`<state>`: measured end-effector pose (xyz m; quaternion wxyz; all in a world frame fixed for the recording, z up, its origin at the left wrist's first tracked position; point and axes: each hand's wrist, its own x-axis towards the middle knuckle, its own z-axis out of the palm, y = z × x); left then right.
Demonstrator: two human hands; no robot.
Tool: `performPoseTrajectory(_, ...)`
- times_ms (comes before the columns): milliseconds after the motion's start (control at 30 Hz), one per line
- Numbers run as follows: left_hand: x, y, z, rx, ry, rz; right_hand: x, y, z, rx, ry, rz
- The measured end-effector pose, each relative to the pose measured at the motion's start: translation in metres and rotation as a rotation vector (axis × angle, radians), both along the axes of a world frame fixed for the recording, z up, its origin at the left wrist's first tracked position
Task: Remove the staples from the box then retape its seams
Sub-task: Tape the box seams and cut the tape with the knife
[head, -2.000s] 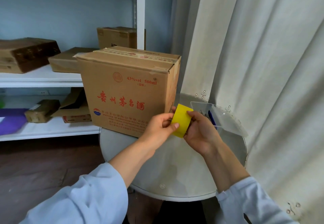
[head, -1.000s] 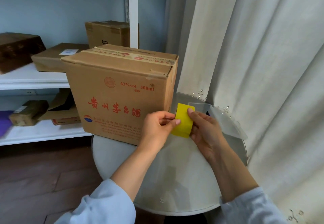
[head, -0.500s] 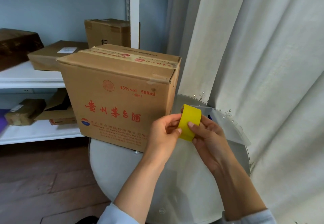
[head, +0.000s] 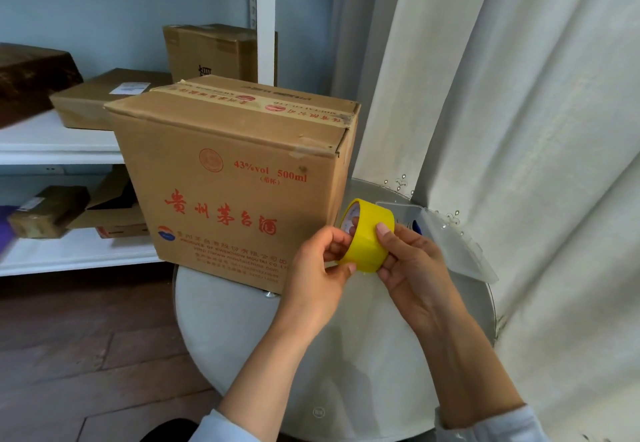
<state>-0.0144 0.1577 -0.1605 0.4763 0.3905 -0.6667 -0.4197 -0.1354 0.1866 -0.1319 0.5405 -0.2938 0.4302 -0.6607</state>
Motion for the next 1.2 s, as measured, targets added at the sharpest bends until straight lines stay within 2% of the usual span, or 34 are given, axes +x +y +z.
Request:
performPoseTrajectory(133,0.000,0.003,-0.003,0.047,0.038,0.052,-0.002,0.005,-0.002,-0.081,-0.034,0.097)
performPoseTrajectory(233,-0.002,0.005,0.002,0.209,0.266,0.091,0.000,0.008,-0.007,-0.104,0.001,0.121)
performPoseTrajectory(300,-0.001,0.005,0.011,0.243,0.326,0.094,0.000,0.009,-0.008,-0.102,0.033,0.137)
performPoseTrajectory(433,-0.004,0.010,0.022,0.165,0.287,-0.004,0.001,0.010,-0.007,-0.068,0.166,0.151)
performPoseTrajectory(567,-0.009,0.014,0.016,0.075,0.151,-0.062,0.000,0.006,-0.009,0.108,0.089,-0.025)
performPoseTrajectory(700,-0.007,0.020,0.005,0.002,0.097,-0.032,0.000,0.002,-0.004,0.161,0.130,-0.102)
performPoseTrajectory(833,-0.005,0.022,-0.003,0.047,0.123,-0.020,-0.001,-0.005,0.001,0.197,0.027,-0.127)
performPoseTrajectory(967,-0.002,0.021,-0.006,0.081,0.072,-0.032,0.001,-0.001,0.004,0.127,0.012,-0.086)
performPoseTrajectory(1200,-0.002,0.023,0.004,0.133,0.276,-0.048,0.003,0.006,-0.002,0.048,0.036,0.014)
